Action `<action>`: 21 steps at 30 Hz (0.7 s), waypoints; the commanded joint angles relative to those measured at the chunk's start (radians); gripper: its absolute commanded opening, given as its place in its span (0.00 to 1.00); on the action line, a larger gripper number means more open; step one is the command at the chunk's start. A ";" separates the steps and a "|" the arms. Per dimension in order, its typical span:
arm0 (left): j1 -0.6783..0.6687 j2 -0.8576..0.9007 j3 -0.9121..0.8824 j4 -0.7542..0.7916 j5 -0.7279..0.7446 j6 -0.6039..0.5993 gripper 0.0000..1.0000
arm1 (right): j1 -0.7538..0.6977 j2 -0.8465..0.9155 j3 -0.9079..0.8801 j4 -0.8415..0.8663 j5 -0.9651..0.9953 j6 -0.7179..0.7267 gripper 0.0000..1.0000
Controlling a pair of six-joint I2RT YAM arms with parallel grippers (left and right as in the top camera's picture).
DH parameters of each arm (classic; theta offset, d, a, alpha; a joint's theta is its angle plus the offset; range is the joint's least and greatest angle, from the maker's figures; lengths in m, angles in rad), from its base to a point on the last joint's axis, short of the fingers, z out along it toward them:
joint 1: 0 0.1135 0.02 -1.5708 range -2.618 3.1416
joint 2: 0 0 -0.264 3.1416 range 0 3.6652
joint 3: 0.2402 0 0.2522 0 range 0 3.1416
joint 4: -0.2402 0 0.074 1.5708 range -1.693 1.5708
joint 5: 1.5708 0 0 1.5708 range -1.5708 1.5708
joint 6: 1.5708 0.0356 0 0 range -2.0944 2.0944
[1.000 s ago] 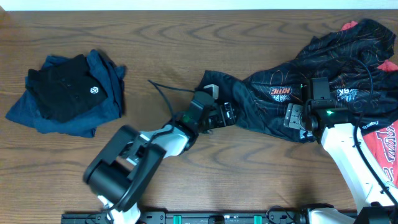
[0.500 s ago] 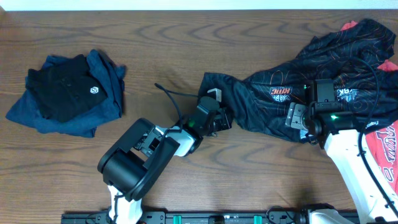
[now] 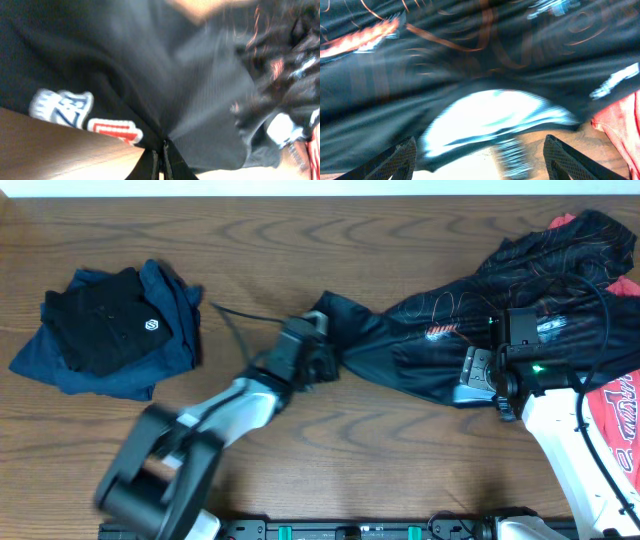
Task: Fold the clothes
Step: 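Grasp the jersey's left end with the left gripper and pull it left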
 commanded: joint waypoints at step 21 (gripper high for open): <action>0.357 -0.148 0.040 -0.362 0.283 0.154 0.98 | -0.010 -0.015 0.003 -0.013 0.021 0.001 0.80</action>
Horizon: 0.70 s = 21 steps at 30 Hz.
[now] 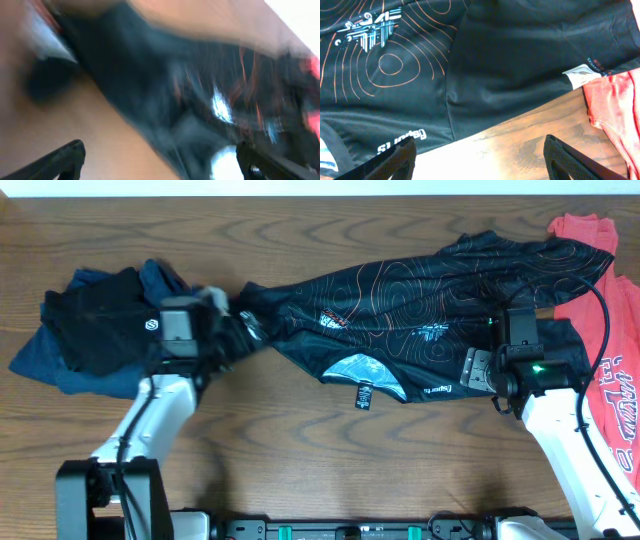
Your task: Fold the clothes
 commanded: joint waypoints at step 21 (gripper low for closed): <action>-0.370 0.245 -0.029 0.105 -0.156 -0.375 0.87 | -0.010 -0.014 0.003 -0.012 0.018 0.000 0.80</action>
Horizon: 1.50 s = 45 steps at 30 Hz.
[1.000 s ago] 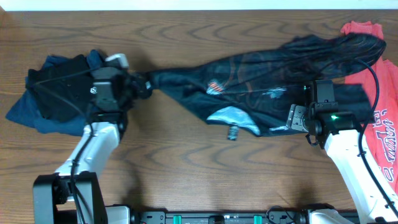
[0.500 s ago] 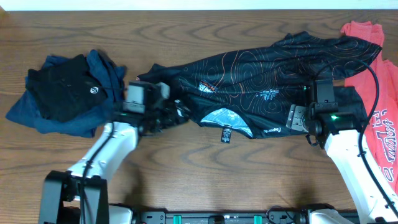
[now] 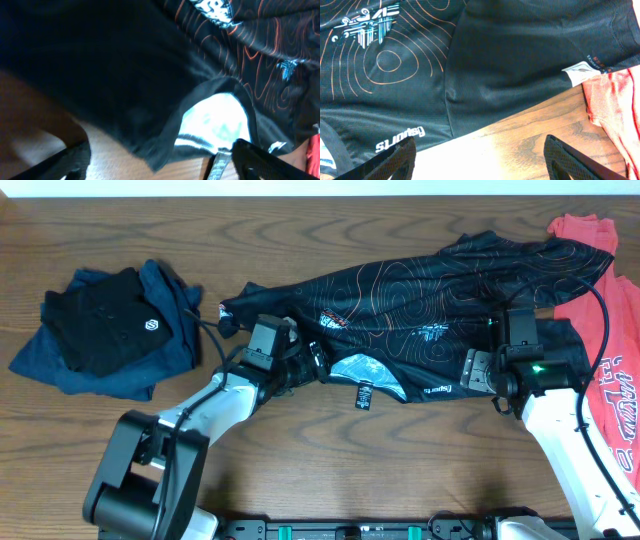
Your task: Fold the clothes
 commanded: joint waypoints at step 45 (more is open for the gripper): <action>0.195 -0.365 -0.008 -0.705 0.197 0.130 0.98 | -0.010 -0.014 0.003 -0.002 0.017 0.000 0.80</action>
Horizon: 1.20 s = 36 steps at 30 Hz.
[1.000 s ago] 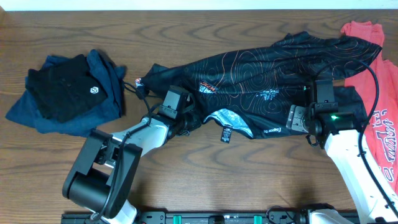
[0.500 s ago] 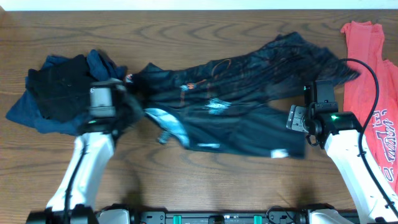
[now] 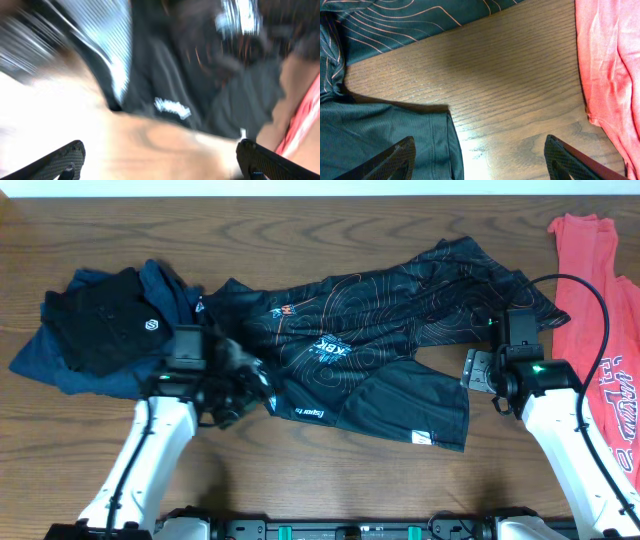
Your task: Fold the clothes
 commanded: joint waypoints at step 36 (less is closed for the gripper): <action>-0.596 0.443 -0.135 0.710 -0.254 -0.812 0.73 | -0.010 -0.014 0.003 -0.002 0.006 0.000 0.81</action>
